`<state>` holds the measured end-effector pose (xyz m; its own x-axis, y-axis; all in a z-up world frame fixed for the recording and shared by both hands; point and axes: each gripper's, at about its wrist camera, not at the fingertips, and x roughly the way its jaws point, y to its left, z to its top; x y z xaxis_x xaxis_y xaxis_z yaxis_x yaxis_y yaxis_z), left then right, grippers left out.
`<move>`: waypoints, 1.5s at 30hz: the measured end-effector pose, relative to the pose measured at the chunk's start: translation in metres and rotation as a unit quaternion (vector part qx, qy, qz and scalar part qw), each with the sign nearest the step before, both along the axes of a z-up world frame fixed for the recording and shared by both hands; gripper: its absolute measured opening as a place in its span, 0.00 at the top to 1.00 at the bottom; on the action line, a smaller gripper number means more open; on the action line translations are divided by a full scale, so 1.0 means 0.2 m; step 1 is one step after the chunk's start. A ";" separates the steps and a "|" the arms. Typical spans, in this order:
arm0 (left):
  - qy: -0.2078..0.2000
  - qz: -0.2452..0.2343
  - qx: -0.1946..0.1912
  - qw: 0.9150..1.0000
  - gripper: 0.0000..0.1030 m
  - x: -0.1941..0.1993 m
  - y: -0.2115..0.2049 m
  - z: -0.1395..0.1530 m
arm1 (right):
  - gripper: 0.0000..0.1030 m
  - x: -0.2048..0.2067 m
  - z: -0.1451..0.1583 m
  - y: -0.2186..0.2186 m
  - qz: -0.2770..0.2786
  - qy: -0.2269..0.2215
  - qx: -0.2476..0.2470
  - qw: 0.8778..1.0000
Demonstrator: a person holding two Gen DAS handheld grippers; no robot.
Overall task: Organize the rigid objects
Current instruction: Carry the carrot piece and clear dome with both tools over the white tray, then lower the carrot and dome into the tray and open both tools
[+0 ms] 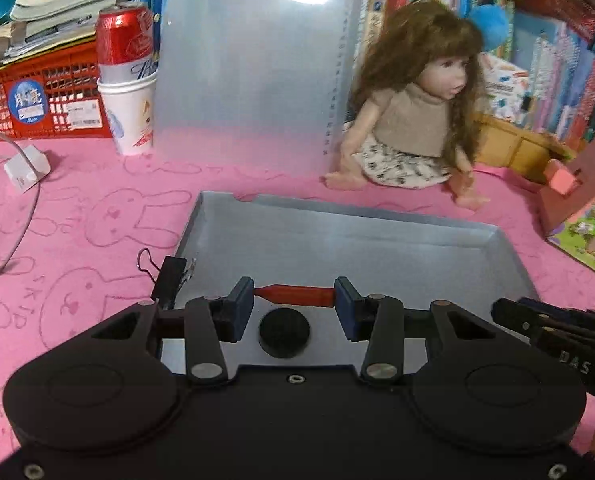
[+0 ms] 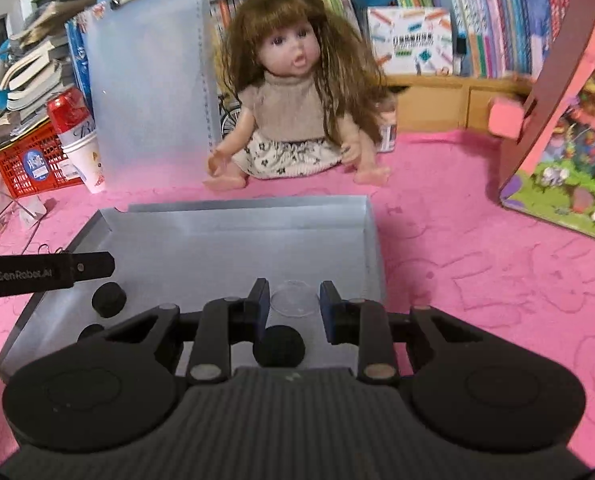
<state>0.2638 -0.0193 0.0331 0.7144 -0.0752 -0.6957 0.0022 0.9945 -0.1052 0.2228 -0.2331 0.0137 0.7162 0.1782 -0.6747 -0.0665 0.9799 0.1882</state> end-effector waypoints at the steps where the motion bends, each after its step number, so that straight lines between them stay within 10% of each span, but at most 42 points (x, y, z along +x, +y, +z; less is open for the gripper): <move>1: 0.002 0.002 0.004 1.000 0.60 0.02 -0.01 -0.01 | 0.69 0.02 -0.01 0.00 0.001 0.006 0.004 1.000; 31: 0.019 0.006 0.062 0.998 0.60 0.11 -0.05 -0.14 | 0.68 0.12 -0.06 0.07 0.015 0.049 -0.036 0.998; 45: 0.012 0.001 0.049 0.999 0.47 0.02 -0.04 -0.07 | 0.43 0.04 0.02 0.04 0.012 0.011 -0.020 1.000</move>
